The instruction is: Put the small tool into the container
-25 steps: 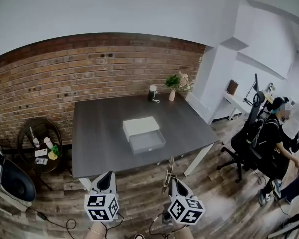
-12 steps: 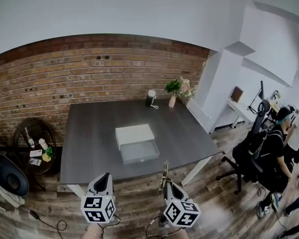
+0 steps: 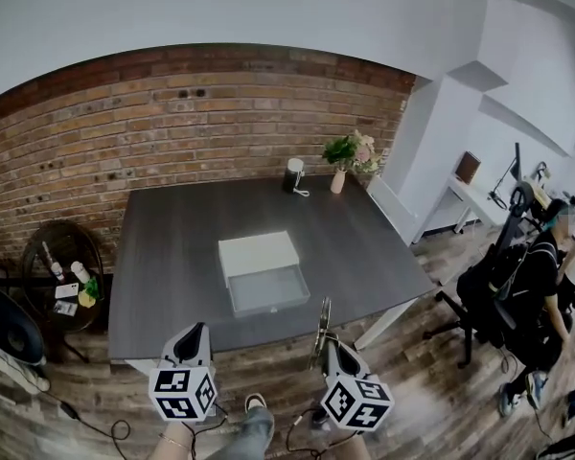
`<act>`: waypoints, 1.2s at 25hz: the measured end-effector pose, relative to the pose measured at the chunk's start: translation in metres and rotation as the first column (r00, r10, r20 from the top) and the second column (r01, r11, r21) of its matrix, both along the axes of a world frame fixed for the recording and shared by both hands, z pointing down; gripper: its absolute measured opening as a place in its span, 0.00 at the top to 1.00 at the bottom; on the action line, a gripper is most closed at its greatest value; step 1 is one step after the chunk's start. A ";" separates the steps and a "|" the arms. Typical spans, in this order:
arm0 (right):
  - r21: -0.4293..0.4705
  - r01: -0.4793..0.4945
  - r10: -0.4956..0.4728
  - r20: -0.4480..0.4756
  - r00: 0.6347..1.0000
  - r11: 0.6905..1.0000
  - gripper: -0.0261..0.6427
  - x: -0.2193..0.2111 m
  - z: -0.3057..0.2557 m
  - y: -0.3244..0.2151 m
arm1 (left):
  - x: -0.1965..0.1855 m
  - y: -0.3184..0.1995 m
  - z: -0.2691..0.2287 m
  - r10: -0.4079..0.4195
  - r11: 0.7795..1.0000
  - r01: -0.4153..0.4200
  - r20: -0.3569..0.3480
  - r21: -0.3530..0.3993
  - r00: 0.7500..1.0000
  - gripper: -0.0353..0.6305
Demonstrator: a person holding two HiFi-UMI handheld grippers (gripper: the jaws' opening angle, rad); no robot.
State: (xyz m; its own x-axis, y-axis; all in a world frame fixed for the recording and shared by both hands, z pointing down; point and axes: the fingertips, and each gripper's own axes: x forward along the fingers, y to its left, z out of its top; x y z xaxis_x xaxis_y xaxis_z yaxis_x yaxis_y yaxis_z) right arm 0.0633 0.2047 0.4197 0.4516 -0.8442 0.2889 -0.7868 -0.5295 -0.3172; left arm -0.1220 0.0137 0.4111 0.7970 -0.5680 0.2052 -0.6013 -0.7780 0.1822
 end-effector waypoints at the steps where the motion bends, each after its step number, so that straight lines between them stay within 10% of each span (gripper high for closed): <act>1: -0.001 -0.003 0.003 -0.002 1.000 1.000 0.95 0.008 0.001 -0.005 | 0.008 -0.009 0.001 -0.004 1.000 0.004 -0.005 -0.002 1.000 0.94; 16: -0.030 0.037 -0.037 -0.007 0.999 0.999 0.95 0.142 -0.006 -0.131 | 0.146 -0.131 0.007 -0.016 0.999 0.016 -0.014 -0.035 1.000 0.94; 30: -0.068 0.115 -0.117 -0.025 0.993 0.991 0.95 0.196 -0.009 -0.231 | 0.169 -0.224 0.017 -0.125 0.990 0.124 -0.015 -0.072 0.992 0.94</act>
State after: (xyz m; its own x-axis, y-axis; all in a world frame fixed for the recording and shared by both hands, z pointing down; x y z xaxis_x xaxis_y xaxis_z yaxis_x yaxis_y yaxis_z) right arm 0.2595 -0.0259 0.4103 0.3611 -0.8706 0.3340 -0.8523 -0.4535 -0.2607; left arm 0.0471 -0.2100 0.4282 0.7251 -0.6477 0.2339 -0.6887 -0.6818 0.2467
